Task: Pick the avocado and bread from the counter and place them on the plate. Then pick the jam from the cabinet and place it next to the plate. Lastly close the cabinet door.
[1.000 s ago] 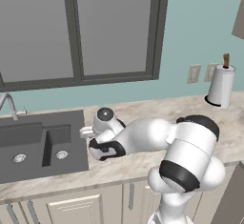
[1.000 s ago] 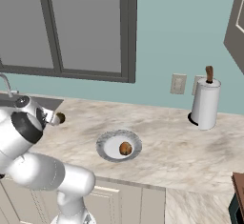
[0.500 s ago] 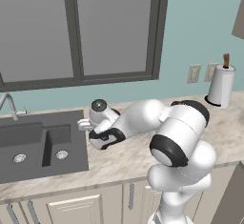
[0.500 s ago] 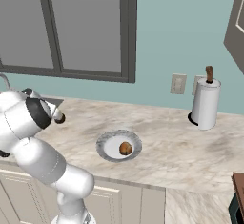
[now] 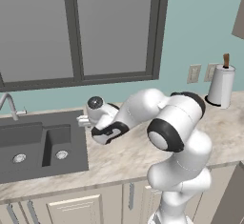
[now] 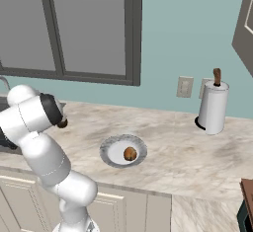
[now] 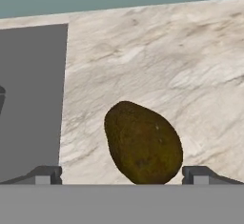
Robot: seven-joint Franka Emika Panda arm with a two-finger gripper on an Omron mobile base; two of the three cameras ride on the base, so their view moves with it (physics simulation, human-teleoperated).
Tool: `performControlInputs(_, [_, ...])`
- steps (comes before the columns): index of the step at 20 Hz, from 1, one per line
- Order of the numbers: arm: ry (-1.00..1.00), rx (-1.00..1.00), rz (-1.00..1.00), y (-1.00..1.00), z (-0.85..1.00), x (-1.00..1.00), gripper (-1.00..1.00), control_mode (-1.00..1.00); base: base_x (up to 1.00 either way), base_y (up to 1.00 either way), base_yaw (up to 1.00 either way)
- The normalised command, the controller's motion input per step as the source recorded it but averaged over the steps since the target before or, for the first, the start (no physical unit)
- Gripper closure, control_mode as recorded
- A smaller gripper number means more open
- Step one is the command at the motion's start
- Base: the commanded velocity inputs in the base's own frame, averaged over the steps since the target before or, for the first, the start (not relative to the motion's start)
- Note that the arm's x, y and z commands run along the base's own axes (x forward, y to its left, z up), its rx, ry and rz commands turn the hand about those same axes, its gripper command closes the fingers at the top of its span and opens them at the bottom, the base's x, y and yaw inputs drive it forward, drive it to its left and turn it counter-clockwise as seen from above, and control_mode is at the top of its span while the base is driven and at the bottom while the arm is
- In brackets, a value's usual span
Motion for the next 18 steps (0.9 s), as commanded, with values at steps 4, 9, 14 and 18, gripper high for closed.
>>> performControlInputs(4, [0.0,0.0,-0.07,-0.24,-0.2,0.0,-1.0,-1.0,0.0,0.0,0.0])
performControlInputs(9, [0.0,0.0,-0.07,-0.27,-0.2,0.0,-1.0,-1.0,0.0,0.0,0.0])
performControlInputs(14, [0.0,0.0,-0.06,-0.22,-0.16,0.01,-1.0,-1.0,0.0,0.0,0.0])
performControlInputs(18, [0.0,0.0,-0.03,-0.02,-0.13,0.0,-1.0,-1.0,0.0,0.0,0.0])
